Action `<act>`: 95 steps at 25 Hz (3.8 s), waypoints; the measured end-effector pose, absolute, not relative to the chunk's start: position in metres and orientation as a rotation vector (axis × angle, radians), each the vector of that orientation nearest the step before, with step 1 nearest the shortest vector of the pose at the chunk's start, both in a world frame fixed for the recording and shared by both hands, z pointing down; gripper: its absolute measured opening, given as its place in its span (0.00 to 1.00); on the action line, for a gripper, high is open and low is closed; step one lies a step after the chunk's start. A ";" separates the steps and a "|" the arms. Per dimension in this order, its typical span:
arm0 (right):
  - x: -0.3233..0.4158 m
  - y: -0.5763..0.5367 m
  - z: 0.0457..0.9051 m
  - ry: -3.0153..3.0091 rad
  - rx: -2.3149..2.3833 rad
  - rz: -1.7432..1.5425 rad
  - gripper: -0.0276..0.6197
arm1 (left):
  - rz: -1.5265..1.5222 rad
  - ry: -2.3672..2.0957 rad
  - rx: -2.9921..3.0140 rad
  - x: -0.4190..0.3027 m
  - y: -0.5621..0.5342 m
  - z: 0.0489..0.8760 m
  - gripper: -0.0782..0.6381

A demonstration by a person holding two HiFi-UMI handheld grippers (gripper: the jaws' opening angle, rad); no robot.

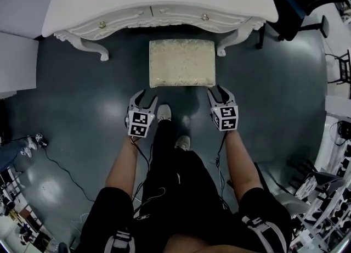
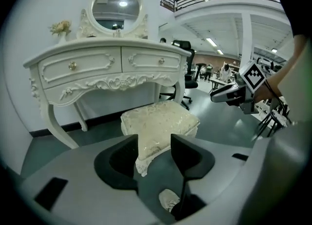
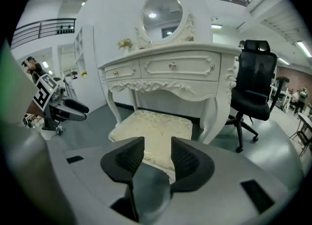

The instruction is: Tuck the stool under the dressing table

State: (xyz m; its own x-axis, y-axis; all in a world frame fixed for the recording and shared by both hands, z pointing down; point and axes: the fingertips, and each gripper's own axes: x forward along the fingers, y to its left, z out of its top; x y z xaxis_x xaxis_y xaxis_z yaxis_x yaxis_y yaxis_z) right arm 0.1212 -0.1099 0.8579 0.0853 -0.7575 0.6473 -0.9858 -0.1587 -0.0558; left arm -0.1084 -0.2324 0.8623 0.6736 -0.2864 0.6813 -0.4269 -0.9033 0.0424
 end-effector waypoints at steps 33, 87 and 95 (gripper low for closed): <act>0.166 -0.186 1.035 -1.712 1.779 0.963 0.37 | 1.165 -0.506 2.622 -0.070 -0.334 1.026 0.42; 0.009 -0.261 0.429 -2.115 2.240 0.261 0.07 | 0.524 -0.999 2.772 -0.140 -0.337 0.472 0.13; -0.007 -0.175 0.321 -2.089 2.347 0.124 0.06 | 0.433 -1.049 2.858 -0.172 -0.255 0.361 0.13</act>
State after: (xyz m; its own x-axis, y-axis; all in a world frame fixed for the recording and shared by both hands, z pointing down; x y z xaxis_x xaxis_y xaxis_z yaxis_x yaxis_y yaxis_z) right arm -0.0075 -0.1749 0.3206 0.1142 -0.9918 0.0566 -0.9916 -0.1173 -0.0547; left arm -0.1718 -0.2548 0.3610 0.7277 -0.6243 0.2841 -0.6431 -0.7651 -0.0339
